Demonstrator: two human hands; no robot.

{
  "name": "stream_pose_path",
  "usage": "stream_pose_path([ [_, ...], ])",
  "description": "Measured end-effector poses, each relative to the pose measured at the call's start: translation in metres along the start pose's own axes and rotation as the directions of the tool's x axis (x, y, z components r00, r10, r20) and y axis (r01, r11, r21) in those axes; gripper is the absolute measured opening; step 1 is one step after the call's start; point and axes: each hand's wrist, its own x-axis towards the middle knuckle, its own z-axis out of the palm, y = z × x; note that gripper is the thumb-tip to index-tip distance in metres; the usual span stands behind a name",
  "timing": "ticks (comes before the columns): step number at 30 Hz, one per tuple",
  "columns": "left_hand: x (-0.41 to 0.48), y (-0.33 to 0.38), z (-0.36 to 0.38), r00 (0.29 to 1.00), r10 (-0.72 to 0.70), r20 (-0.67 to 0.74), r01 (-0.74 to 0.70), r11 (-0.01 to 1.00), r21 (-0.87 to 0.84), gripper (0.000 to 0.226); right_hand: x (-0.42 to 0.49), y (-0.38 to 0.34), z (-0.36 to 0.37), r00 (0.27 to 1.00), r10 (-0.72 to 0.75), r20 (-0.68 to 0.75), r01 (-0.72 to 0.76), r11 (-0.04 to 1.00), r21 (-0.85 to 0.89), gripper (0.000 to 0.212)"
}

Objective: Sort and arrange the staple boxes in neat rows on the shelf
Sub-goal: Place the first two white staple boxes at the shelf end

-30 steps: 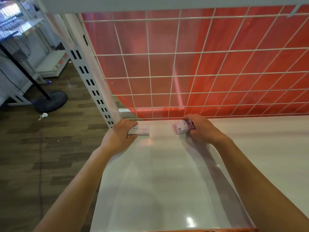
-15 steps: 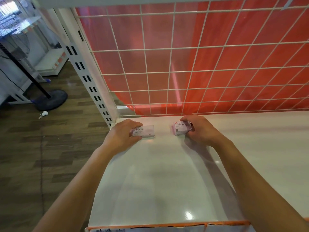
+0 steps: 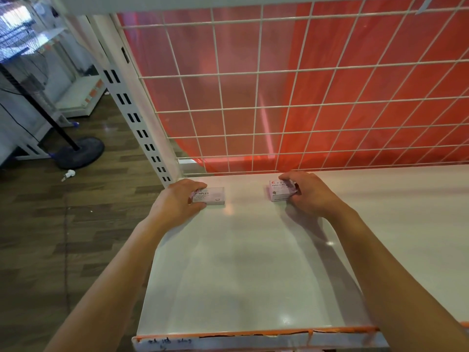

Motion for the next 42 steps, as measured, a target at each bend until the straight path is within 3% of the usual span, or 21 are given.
stream_pose_path([
  [13,-0.006,0.007,0.003,0.999,-0.044,-0.033,0.044,0.999,-0.004,0.047,-0.006,0.005,-0.004,0.999,0.036,0.001,-0.036,0.999,0.0,0.056],
  [25,-0.018,0.029,0.004,0.99,-0.107,-0.094,0.119,0.983,0.137,0.051,-0.016,0.007,-0.009,0.997,0.065,-0.032,-0.065,0.998,0.025,0.071],
  [32,-0.015,0.087,0.027,0.979,0.054,-0.198,-0.031,0.993,0.117,0.047,-0.037,0.019,-0.002,0.99,0.015,-0.143,-0.024,0.998,-0.056,0.054],
  [42,0.002,0.211,0.071,0.96,0.257,-0.112,-0.233,0.954,0.186,0.051,-0.078,0.07,-0.034,0.977,0.048,-0.207,-0.072,0.991,-0.109,0.051],
])
